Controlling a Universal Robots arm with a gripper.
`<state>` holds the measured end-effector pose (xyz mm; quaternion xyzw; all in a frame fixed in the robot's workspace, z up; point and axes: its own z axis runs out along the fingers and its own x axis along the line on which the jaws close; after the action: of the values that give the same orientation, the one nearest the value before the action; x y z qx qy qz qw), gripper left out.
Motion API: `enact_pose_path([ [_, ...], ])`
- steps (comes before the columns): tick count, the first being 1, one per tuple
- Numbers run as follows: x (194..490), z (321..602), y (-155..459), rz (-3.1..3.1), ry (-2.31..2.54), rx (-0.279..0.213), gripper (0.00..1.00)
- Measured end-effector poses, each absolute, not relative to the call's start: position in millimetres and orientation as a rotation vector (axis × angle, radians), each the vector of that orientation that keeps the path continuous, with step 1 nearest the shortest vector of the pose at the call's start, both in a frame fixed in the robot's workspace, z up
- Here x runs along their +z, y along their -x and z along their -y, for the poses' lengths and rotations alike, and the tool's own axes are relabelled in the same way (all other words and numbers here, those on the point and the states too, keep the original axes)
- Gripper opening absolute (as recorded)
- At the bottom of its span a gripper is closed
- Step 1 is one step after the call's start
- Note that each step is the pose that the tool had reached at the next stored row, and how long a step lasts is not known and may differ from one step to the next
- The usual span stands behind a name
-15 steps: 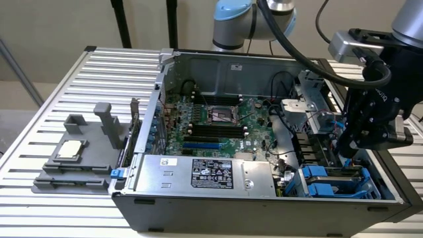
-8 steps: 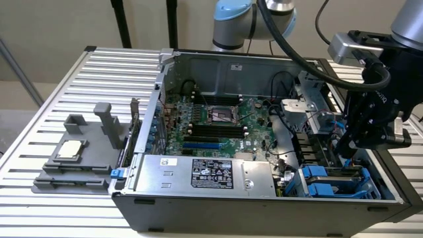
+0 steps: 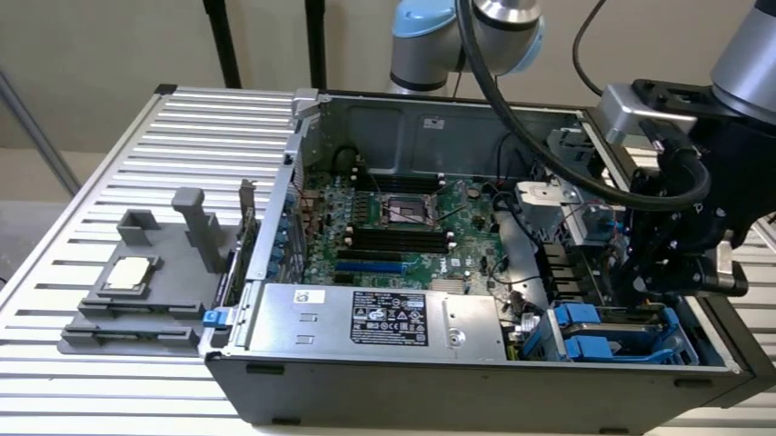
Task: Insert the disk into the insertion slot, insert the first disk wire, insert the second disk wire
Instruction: 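Insert the second disk wire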
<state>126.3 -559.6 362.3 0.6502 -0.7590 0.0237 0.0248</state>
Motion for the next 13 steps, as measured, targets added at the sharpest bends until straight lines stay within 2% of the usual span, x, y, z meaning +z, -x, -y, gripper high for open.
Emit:
enact_pose_path([
  [13,353.2,563.7,-126.1,2.317,-2.094,0.04,0.16],
])
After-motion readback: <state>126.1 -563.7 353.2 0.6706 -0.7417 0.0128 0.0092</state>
